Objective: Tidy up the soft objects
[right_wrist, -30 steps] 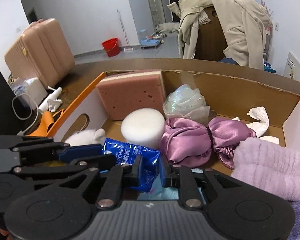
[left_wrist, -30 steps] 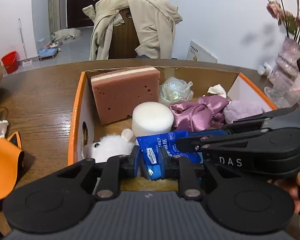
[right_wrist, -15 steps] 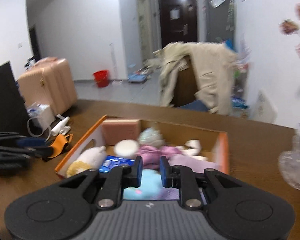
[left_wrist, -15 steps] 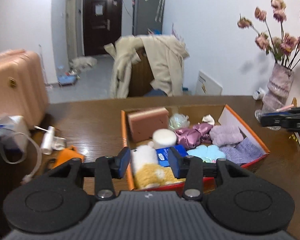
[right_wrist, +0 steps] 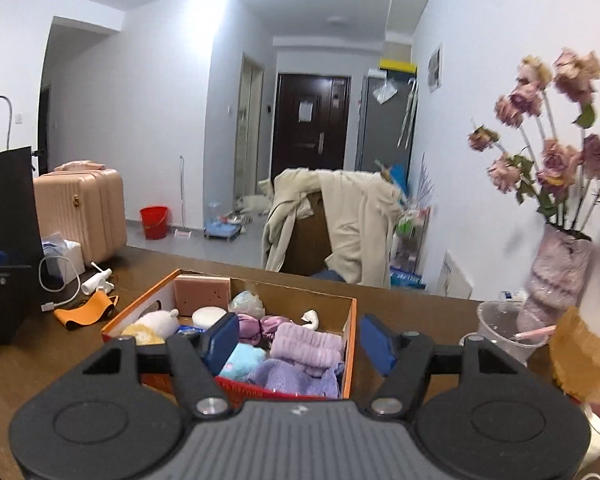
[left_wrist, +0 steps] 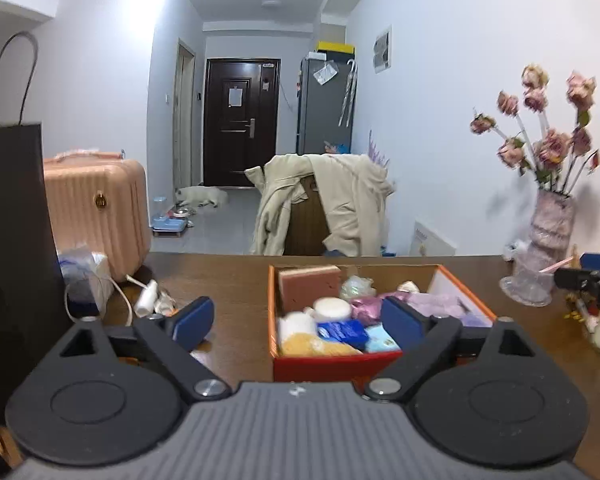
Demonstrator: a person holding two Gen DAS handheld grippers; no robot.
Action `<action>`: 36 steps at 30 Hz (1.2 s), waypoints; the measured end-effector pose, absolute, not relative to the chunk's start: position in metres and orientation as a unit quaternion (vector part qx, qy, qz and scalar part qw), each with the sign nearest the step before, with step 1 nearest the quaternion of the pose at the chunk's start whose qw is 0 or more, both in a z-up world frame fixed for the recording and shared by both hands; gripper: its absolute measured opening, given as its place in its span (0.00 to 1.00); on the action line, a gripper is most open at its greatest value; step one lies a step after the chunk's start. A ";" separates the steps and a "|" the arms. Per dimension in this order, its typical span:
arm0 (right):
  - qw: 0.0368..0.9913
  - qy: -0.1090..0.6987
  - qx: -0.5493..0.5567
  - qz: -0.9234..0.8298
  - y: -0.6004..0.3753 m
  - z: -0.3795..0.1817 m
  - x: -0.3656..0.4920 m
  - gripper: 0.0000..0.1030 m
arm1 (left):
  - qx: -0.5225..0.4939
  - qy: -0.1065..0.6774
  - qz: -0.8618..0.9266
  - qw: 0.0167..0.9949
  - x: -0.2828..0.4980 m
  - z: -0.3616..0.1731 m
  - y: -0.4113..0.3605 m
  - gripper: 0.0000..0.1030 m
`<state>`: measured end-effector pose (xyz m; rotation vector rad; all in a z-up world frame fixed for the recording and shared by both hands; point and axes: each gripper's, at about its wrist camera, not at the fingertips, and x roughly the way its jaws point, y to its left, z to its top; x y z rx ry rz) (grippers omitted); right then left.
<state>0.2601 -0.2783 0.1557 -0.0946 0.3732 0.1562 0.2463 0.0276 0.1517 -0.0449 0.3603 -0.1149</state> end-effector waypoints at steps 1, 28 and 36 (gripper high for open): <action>0.979 0.182 -0.046 0.078 -0.278 0.152 0.253 0.71 | -0.026 0.177 -0.062 0.982 0.238 0.150 0.027 0.90; 0.980 0.185 0.006 0.078 -0.233 0.044 0.018 0.85 | 0.020 0.134 -0.031 0.990 0.010 0.042 -0.008 1.00; 0.978 0.189 0.004 0.082 -0.232 0.043 0.019 0.92 | 0.015 0.128 -0.029 0.991 0.010 0.044 -0.006 1.00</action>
